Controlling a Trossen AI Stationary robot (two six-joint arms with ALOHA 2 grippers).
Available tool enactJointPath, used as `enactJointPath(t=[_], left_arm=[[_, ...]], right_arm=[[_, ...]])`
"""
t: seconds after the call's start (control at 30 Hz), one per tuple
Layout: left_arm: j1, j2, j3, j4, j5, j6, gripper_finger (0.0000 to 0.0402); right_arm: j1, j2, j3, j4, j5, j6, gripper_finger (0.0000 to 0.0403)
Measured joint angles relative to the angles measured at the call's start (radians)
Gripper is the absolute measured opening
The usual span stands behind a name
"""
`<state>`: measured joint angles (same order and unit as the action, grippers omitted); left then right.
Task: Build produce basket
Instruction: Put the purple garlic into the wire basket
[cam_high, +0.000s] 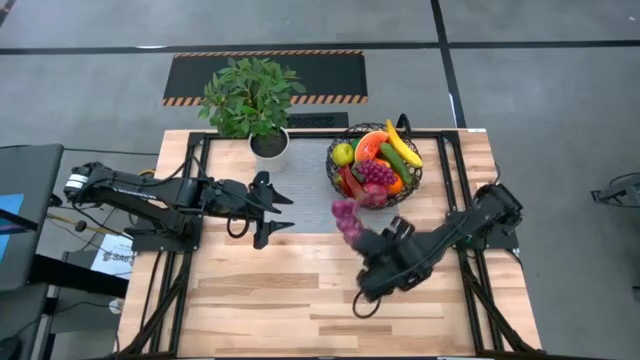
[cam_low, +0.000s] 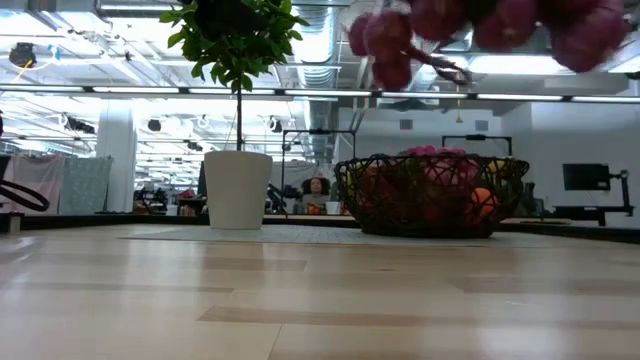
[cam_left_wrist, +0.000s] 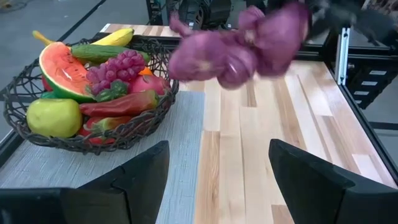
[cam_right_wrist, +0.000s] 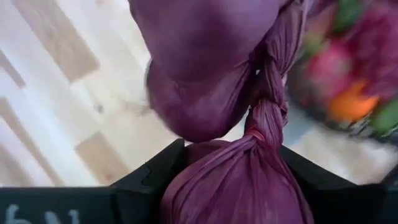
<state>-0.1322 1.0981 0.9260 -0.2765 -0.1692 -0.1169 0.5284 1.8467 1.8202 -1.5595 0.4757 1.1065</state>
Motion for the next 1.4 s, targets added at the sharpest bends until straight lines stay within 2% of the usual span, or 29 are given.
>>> enactJointPath(t=[0.27, 0.5, 0.7, 0.9, 1.17, 1.4], left_arm=[[0.0, 0.0, 0.0, -0.025, 0.0, 0.002, 0.0263], [0.0, 0.0, 0.0, -0.029, -0.002, 0.017, 0.0263], [0.0, 0.0, 0.0, -0.03, -0.004, 0.023, 0.0263], [0.0, 0.0, 0.0, -0.046, -0.029, 0.021, 0.0263], [0.0, 0.0, 0.0, -0.086, -0.03, 0.01, 0.0263], [0.0, 0.0, 0.0, -0.099, -0.03, 0.0, 0.0263]], right_arm=[[-0.118, -0.14, -0.01, -0.014, 0.168, -0.165, 0.0196], [-0.311, -0.24, -0.009, -0.011, 0.253, -0.392, 0.0204], [-0.477, -0.251, -0.009, -0.009, 0.254, -0.622, 0.0203], [-0.594, -0.192, -0.01, 0.003, 0.221, -0.752, 0.021], [-0.631, -0.094, -0.008, 0.069, 0.153, -0.886, 0.0212], [-0.66, -0.058, -0.014, 0.127, 0.045, -0.943, 0.0212]])
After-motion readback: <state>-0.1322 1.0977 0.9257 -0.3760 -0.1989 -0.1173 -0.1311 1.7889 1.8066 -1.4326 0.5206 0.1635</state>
